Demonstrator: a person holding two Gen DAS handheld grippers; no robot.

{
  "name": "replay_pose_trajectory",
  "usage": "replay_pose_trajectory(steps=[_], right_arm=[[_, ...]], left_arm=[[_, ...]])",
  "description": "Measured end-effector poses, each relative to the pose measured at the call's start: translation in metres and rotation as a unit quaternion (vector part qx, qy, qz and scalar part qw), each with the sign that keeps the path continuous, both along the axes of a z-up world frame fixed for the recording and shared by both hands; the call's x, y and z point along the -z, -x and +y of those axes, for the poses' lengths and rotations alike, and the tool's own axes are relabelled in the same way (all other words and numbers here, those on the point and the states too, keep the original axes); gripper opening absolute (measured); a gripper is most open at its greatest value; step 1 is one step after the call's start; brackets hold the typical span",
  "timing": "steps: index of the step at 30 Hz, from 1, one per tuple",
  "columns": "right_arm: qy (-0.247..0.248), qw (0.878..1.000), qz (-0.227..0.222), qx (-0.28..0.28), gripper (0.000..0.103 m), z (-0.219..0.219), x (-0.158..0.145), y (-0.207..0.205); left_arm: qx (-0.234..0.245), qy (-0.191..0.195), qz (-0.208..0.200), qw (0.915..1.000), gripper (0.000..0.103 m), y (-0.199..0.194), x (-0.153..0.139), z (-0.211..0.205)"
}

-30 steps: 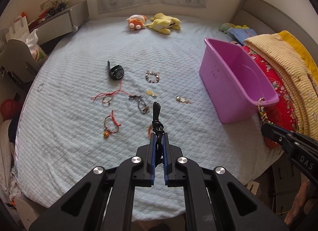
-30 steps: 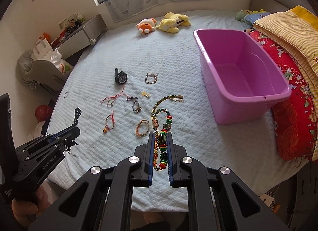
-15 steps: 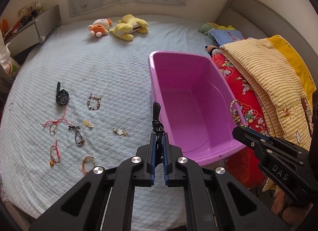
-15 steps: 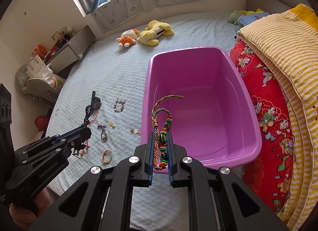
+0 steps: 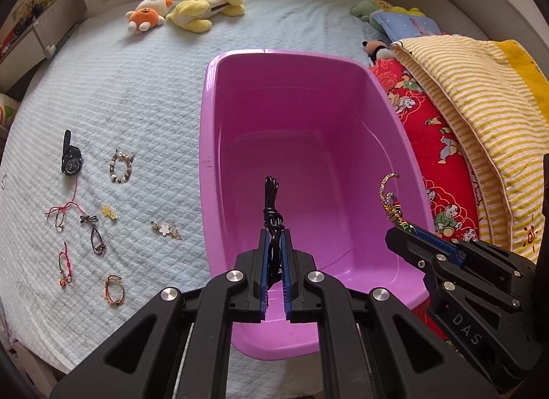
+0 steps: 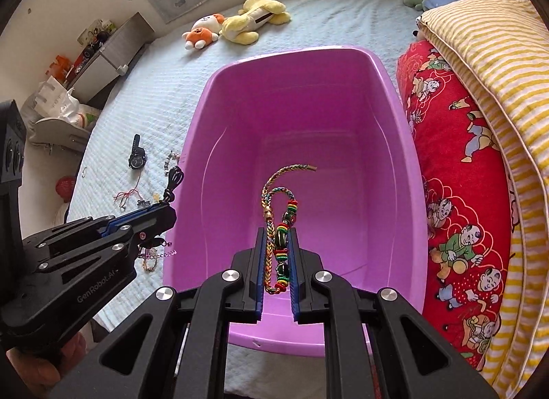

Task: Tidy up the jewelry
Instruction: 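Carry both held pieces up and over the pink tub, then open both tools to drop the necklace and bracelet into the tub, then withdraw both open tools from the tub back over the bed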

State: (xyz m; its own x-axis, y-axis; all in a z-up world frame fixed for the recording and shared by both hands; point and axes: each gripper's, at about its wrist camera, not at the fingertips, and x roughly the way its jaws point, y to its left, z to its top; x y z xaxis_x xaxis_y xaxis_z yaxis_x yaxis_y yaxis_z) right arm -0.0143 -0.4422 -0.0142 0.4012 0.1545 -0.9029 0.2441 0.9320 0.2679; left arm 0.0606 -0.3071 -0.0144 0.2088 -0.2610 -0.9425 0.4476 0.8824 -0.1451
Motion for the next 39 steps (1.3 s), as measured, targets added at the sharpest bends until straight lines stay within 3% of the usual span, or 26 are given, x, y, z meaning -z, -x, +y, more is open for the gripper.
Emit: replay_pose_trajectory(steps=[2, 4, 6, 8, 26, 39], right_arm=[[0.003, 1.0, 0.005, -0.005, 0.011, -0.004, 0.001, -0.006], [0.006, 1.0, 0.005, -0.009, 0.018, -0.007, 0.0, -0.01], [0.014, 1.0, 0.004, -0.009, 0.035, -0.01, -0.002, -0.013], [0.017, 1.0, 0.0, -0.005, 0.04, -0.015, -0.005, -0.015], [0.009, 1.0, 0.002, -0.005, 0.044, -0.01, -0.018, -0.016], [0.003, 1.0, 0.001, -0.024, 0.052, 0.028, -0.027, -0.001]], left_arm=[[-0.006, -0.003, 0.013, 0.9999, 0.01, -0.005, 0.005, -0.002], [-0.015, -0.001, 0.014, 0.9998, 0.022, -0.008, 0.004, -0.001], [-0.025, -0.004, 0.003, 0.9997, 0.058, -0.01, 0.001, 0.0], [-0.036, 0.007, -0.017, 0.9992, 0.073, -0.012, -0.007, 0.004], [-0.053, -0.007, -0.041, 0.9977, 0.075, -0.01, -0.031, 0.024], [-0.09, -0.007, -0.053, 0.9946, 0.076, 0.009, -0.046, 0.076]])
